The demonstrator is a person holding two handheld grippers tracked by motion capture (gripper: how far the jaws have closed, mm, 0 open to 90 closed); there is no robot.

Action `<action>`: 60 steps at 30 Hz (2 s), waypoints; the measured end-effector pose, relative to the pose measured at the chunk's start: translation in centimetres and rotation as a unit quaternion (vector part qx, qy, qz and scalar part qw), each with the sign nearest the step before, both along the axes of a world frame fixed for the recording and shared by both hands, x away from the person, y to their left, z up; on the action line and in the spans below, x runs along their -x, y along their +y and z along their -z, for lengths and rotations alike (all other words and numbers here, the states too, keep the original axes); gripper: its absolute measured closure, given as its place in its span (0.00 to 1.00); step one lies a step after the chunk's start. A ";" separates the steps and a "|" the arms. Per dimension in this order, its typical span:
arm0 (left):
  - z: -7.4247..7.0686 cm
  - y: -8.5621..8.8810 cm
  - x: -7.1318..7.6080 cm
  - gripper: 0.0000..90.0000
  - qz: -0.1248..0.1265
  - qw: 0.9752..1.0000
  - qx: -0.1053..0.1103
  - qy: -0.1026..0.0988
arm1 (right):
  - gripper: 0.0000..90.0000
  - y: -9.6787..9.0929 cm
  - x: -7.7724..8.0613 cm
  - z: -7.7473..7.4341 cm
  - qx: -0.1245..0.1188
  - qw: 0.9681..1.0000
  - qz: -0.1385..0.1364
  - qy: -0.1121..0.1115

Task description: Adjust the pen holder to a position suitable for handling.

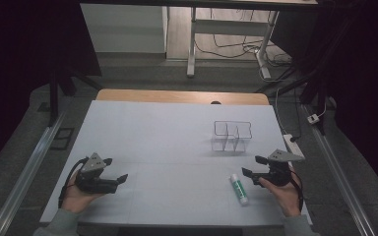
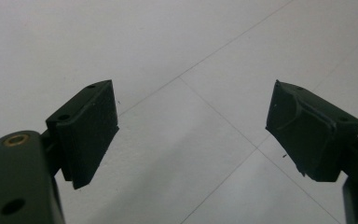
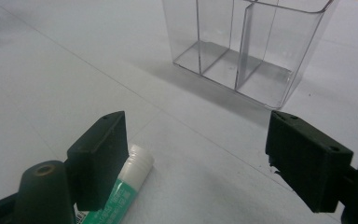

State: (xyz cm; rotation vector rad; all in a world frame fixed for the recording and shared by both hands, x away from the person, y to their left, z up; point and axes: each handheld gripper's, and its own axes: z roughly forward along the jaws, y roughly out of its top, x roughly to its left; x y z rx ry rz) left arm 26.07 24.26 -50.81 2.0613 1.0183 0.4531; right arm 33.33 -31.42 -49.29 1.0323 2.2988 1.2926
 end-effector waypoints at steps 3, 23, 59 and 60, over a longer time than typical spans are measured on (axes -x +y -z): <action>0.0 0.1 -0.1 0.18 -0.001 1.000 0.002 0.001 | 0.23 0.1 0.0 0.0 0.003 1.000 0.001 0.000; 0.1 0.2 -0.2 0.18 0.001 1.000 0.002 -0.002 | 0.24 0.4 0.1 -0.2 0.001 1.000 0.002 0.002; 0.7 -0.1 -0.5 0.18 0.002 1.000 -0.014 0.008 | 0.47 -1.7 -2.5 -2.4 0.000 0.995 0.097 0.024; 0.7 -0.1 -0.6 0.18 0.002 1.000 -0.015 0.008 | 0.48 -1.9 -2.6 -2.4 0.000 0.995 0.101 0.025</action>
